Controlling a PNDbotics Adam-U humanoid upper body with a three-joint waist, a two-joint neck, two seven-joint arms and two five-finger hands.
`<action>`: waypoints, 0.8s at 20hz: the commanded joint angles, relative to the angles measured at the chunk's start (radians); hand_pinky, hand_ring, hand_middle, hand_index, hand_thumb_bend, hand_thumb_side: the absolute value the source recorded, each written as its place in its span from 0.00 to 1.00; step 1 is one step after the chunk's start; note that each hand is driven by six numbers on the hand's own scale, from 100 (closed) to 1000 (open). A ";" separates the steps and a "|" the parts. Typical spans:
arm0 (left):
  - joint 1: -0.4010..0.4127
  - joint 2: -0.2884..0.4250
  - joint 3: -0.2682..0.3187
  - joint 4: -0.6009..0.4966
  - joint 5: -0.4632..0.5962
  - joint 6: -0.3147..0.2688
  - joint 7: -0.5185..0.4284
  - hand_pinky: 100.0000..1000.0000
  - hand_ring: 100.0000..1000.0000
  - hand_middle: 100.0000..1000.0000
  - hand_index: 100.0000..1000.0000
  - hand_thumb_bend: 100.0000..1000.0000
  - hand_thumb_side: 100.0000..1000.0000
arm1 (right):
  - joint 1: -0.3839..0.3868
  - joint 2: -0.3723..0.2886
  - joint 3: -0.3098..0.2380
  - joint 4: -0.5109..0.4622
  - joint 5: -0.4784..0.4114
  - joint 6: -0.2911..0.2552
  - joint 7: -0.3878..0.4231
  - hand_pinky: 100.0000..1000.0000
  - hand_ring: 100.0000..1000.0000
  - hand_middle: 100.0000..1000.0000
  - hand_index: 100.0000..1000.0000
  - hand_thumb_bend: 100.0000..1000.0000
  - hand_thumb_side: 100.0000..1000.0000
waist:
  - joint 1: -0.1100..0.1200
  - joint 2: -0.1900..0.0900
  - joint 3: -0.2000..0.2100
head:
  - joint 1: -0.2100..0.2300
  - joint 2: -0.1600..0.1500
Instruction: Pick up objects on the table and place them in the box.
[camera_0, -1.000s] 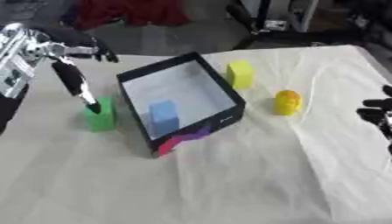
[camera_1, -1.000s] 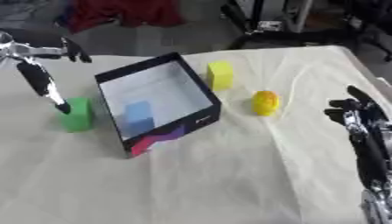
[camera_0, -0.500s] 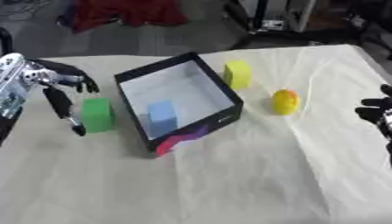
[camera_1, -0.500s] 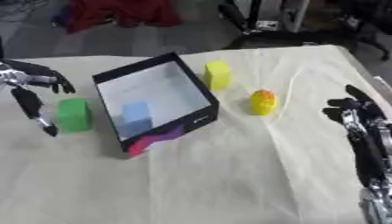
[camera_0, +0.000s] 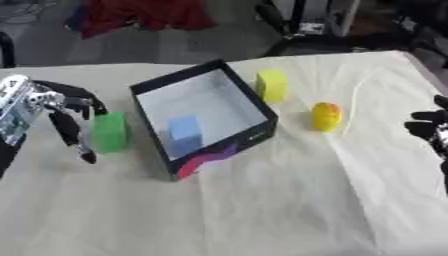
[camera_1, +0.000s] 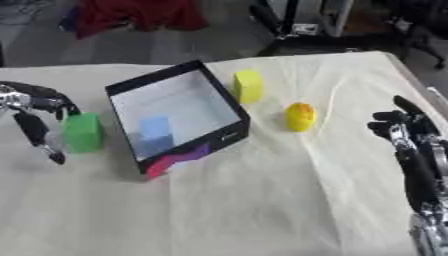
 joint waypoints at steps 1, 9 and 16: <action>-0.007 0.003 0.011 0.005 -0.024 -0.004 0.097 0.72 0.57 0.55 0.72 0.48 0.35 | -0.009 -0.019 -0.008 -0.010 -0.002 -0.001 0.000 0.78 0.67 0.63 0.91 0.00 0.63 | 0.006 -0.020 0.000 | -0.002 -0.002; -0.017 0.012 0.026 -0.006 -0.039 0.007 0.333 0.62 0.43 0.39 0.55 0.18 0.30 | -0.008 -0.019 -0.009 -0.009 -0.003 -0.001 -0.001 0.78 0.67 0.63 0.91 0.00 0.63 | 0.005 -0.021 0.002 | -0.003 -0.002; -0.120 0.048 0.056 -0.107 -0.018 0.017 0.376 0.65 0.44 0.41 0.58 0.22 0.32 | -0.004 -0.021 -0.009 -0.008 -0.004 -0.001 -0.001 0.78 0.67 0.63 0.91 0.00 0.63 | 0.006 -0.026 0.007 | -0.005 -0.002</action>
